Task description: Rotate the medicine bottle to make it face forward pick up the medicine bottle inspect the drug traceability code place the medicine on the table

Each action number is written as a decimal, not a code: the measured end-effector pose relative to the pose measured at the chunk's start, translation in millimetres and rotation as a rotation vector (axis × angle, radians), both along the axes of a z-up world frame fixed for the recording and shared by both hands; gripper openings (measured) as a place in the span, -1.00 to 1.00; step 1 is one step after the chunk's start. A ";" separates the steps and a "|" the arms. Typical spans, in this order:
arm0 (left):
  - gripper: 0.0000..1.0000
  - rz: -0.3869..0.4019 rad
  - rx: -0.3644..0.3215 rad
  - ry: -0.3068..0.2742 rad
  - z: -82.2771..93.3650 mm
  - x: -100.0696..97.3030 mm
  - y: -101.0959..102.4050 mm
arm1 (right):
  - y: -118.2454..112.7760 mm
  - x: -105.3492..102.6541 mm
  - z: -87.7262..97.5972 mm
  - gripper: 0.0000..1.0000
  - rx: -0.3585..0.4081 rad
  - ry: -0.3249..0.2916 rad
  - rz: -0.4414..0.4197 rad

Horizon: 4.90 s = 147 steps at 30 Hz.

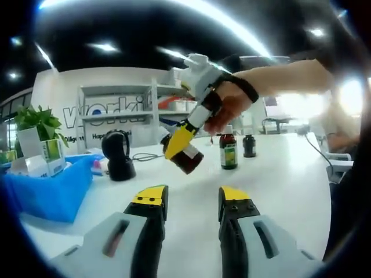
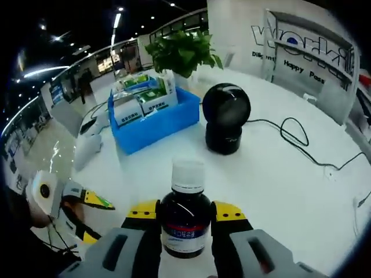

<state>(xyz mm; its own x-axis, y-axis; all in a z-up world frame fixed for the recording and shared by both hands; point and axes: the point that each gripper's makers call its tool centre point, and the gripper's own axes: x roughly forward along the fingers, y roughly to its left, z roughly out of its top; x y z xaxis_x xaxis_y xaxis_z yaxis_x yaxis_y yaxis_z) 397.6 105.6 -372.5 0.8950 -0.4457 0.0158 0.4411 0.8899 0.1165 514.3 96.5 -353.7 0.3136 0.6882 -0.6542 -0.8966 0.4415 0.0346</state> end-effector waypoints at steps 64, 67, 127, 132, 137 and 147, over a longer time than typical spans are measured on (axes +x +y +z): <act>-0.49 0.007 0.002 0.009 0.3 0.8 0.6 | -12.1 -2.2 -25.1 -0.43 0.428 -0.433 -0.222; -0.49 0.007 0.003 0.010 -0.1 1.0 0.5 | -13.9 -1.2 -26.2 -0.42 0.446 -0.432 -0.229; -0.51 0.078 0.022 0.033 -4.2 7.6 9.7 | -82.0 -25.1 114.2 -0.31 0.464 -0.528 -0.204; -0.51 0.075 0.013 0.034 -3.8 7.7 10.1 | -107.0 -29.7 144.1 -0.32 0.439 -0.587 -0.181; -0.51 0.085 0.007 0.028 -2.6 8.3 12.1 | -143.3 -31.2 178.9 -0.33 0.457 -0.623 -0.193; -0.51 0.098 0.004 0.035 -3.9 11.4 15.7 | -222.9 -33.2 210.3 -0.45 0.430 -0.771 -0.292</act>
<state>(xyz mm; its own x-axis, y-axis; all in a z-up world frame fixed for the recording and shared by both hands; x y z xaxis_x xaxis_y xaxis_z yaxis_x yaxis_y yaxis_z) 409.0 121.3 -376.4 0.9345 -0.3556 -0.0174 0.3553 0.9287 0.1059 481.1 -126.4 -143.4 0.7549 0.6481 0.1002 -0.5947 0.7410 -0.3120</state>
